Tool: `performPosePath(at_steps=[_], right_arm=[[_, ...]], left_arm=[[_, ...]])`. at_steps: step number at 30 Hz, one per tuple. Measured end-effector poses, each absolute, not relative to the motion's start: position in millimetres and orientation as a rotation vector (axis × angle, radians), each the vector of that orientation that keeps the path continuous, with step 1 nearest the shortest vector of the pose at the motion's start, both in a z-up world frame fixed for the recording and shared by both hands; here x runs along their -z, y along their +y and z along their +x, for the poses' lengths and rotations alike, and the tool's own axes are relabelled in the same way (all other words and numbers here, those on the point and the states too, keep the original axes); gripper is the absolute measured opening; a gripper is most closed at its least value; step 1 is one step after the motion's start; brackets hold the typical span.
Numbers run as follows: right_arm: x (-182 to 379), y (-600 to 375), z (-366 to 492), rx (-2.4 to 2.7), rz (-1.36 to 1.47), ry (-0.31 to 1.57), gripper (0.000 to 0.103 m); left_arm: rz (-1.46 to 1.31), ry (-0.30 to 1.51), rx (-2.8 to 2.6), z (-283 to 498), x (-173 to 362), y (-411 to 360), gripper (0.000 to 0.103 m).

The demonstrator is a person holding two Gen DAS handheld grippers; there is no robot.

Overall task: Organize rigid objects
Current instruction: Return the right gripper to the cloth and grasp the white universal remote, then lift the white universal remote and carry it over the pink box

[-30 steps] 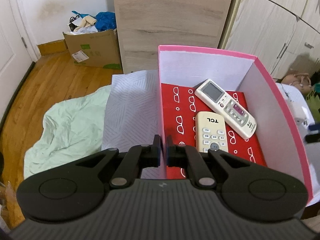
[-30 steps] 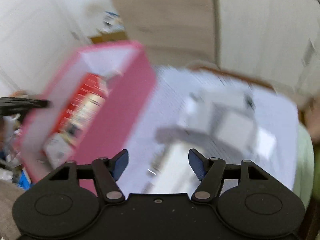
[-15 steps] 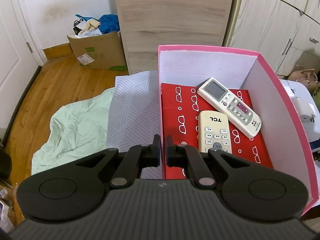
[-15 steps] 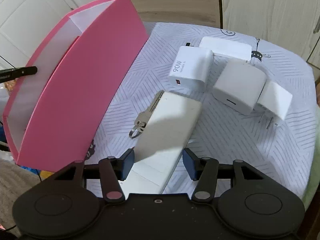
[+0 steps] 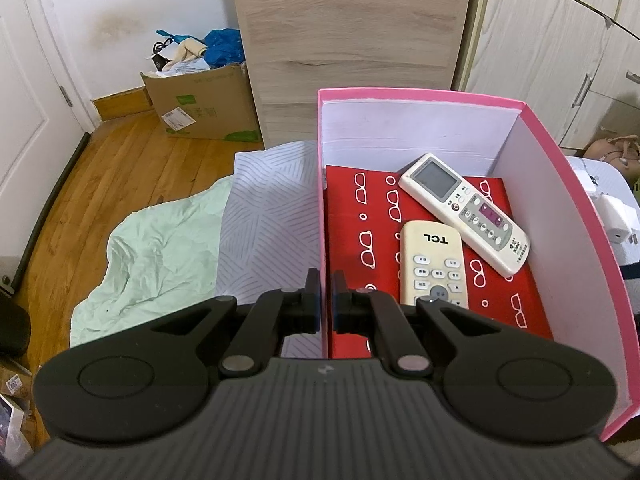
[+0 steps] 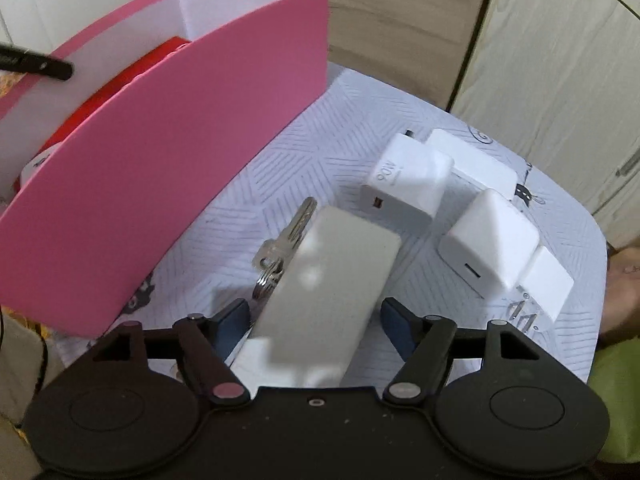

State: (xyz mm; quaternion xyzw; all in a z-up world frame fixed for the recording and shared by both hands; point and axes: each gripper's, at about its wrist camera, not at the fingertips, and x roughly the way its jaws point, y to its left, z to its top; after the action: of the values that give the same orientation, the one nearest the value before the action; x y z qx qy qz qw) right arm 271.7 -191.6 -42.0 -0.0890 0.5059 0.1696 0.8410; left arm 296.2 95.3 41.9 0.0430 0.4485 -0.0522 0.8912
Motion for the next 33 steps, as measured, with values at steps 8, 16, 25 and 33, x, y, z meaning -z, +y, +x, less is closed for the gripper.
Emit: performPosePath(at_steps=[8, 16, 25, 33], right_arm=[[42.2, -193.2, 282.5, -0.37, -0.185, 1.04, 0.068], [28.8, -216.1, 273.7, -0.363, -0.151, 1.065, 0.064], [42.0, -213.7, 282.5, -0.302, -0.168, 1.116, 0.063], [40.1, -211.1, 288.6, -0.296, -0.179, 1.068, 0.06]], left_arm=[[0.089, 0.932, 0.105, 296.6, -41.7, 95.0, 0.004], [0.069, 0.94, 0.105, 298.6, -42.6, 97.1, 0.004], [0.072, 0.94, 0.109, 297.1, -42.7, 96.4, 0.004], [0.056, 0.939, 0.106, 297.7, -41.7, 95.5, 0.004]])
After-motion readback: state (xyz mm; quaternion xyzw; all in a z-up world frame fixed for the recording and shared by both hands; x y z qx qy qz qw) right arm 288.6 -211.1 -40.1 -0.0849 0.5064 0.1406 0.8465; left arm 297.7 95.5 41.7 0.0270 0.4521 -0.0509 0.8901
